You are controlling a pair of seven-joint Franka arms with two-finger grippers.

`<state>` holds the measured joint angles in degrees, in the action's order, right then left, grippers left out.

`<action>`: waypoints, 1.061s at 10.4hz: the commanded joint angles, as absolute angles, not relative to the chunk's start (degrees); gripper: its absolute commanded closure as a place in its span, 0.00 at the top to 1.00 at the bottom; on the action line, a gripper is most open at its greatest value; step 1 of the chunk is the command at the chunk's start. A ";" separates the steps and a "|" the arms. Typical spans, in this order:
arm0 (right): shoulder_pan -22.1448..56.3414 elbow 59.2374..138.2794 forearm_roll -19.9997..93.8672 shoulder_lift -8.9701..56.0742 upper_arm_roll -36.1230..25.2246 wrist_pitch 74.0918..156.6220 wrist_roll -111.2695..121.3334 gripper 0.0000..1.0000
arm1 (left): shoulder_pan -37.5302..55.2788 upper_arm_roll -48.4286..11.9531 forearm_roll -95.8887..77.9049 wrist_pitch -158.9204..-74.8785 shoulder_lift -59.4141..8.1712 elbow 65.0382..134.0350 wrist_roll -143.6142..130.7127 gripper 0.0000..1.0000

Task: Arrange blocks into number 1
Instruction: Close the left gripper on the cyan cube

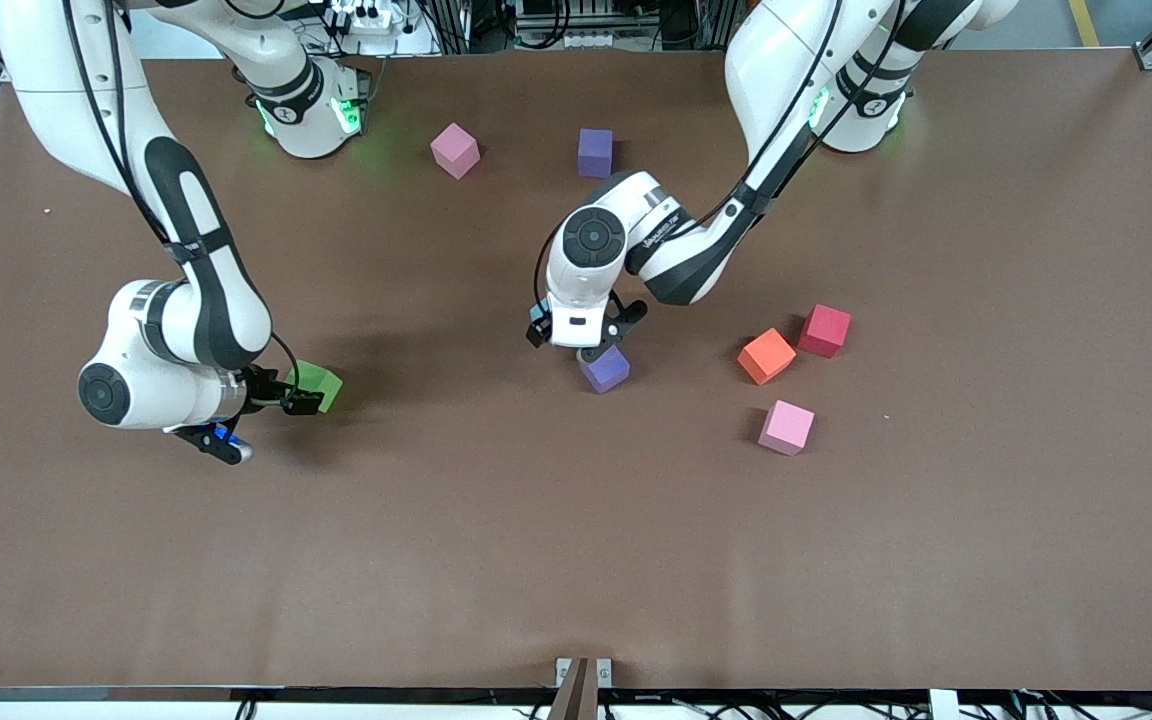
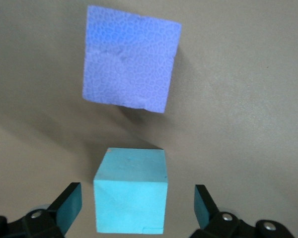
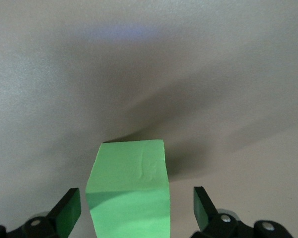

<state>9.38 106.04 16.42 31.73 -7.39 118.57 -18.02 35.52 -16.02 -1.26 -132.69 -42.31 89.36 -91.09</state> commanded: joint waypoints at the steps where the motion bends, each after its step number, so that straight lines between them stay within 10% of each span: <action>1: 11.34 104.77 17.40 33.75 -8.26 118.92 -18.72 0.91 | 37.35 -15.21 0.08 -133.77 -44.12 87.98 -92.99 1.00; 3: 11.34 104.77 17.40 33.66 -8.26 118.83 -18.20 0.61 | 37.97 -15.64 0.44 -133.77 -44.03 88.50 -93.08 1.00; 6: 11.16 104.85 17.40 33.23 -8.70 118.83 -17.23 0.53 | 37.97 -15.82 2.27 -134.12 -45.34 88.86 -92.99 1.00; 8: 10.81 104.85 17.40 32.35 -8.96 118.65 -15.92 0.53 | 37.97 -15.82 5.36 -135.43 -46.75 88.94 -93.08 0.65; 9: 10.64 105.03 17.40 30.86 -8.96 118.65 -15.82 0.53 | 38.06 -15.91 5.62 -135.53 -46.41 89.21 -92.90 0.12; 11: 10.55 105.38 17.23 26.83 -8.96 118.39 -16.00 0.54 | 37.45 -17.92 6.50 -135.26 -44.92 90.00 -91.68 0.00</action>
